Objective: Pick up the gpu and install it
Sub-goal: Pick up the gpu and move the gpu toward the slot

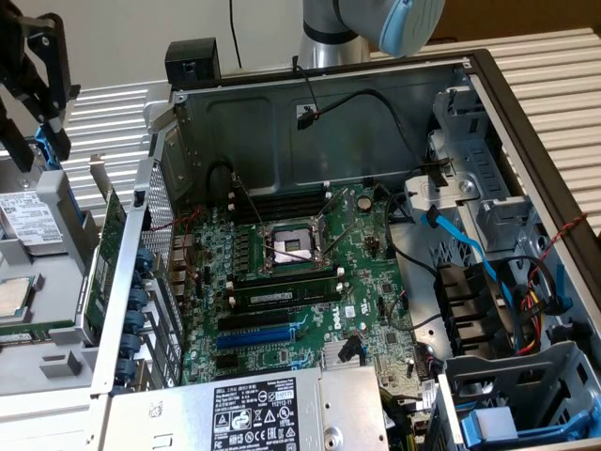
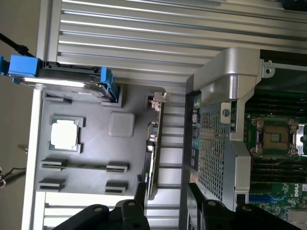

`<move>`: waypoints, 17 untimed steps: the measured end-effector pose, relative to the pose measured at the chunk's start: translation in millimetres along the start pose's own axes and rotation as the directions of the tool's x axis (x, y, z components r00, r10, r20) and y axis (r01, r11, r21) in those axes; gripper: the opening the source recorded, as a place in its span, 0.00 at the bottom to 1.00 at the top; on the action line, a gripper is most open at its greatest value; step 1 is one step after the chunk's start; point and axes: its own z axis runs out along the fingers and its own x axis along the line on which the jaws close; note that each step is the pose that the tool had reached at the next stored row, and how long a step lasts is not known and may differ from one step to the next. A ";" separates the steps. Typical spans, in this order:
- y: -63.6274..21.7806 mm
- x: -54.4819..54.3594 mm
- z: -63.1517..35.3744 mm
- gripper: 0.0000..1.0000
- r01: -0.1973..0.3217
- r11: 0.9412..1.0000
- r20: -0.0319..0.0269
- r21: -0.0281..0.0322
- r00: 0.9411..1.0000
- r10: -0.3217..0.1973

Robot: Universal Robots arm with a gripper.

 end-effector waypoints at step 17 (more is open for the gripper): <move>-23.1 8.4 27.5 0.46 -0.017 1.000 0.011 0.003 1.000 0.017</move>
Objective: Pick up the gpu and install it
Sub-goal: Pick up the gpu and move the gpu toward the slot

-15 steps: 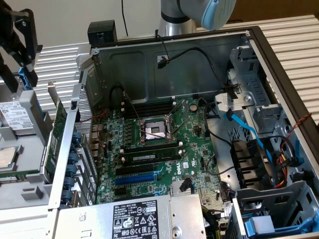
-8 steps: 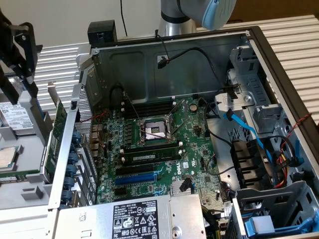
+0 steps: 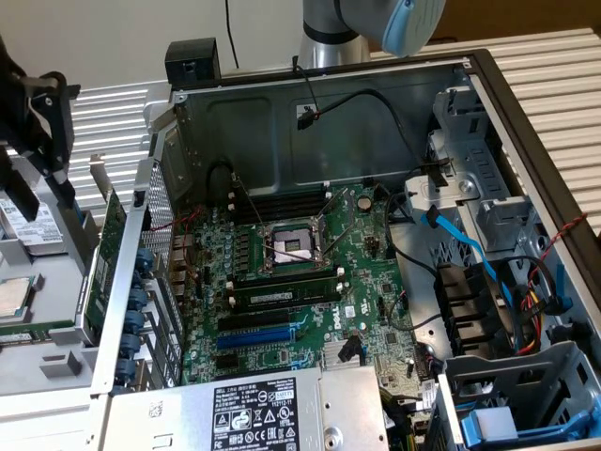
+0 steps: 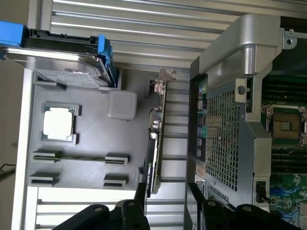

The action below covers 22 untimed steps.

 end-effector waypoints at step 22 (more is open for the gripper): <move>-4.0 4.1 31.9 0.46 -0.093 0.996 0.006 0.011 0.996 0.093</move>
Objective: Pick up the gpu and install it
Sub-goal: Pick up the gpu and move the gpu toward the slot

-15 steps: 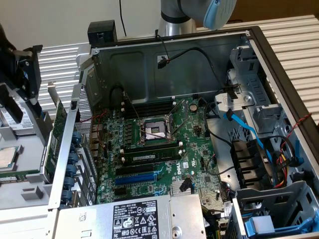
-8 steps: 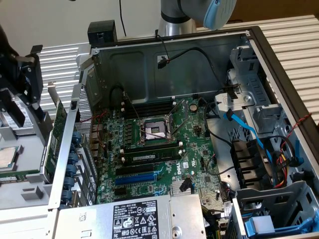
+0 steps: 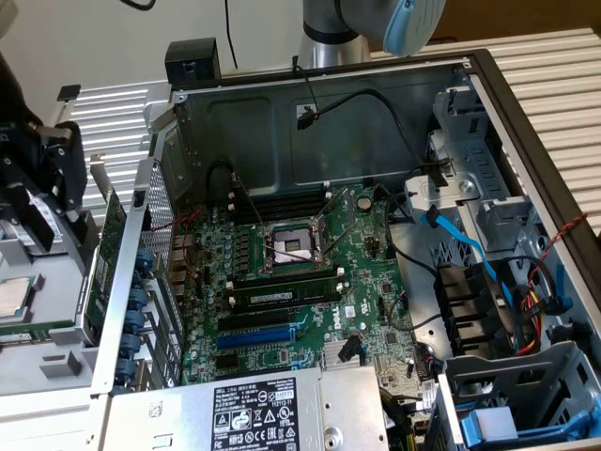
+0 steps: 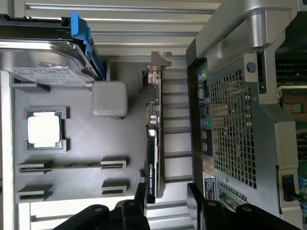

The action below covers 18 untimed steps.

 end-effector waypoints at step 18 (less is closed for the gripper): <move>1.7 -1.8 25.0 0.46 -0.011 1.000 0.000 0.000 1.000 0.011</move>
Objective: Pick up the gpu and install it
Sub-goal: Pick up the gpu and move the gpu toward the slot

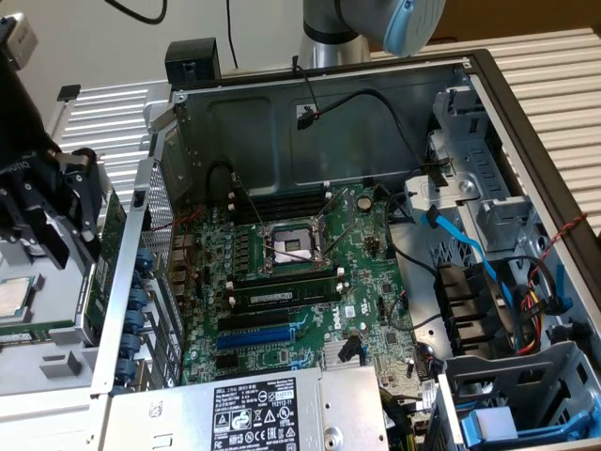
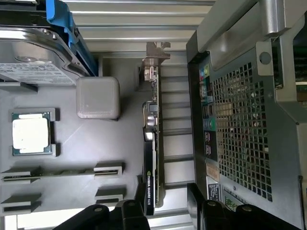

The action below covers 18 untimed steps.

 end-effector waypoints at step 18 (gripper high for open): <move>9.8 3.6 22.4 0.46 -0.009 1.000 0.001 0.000 1.000 0.009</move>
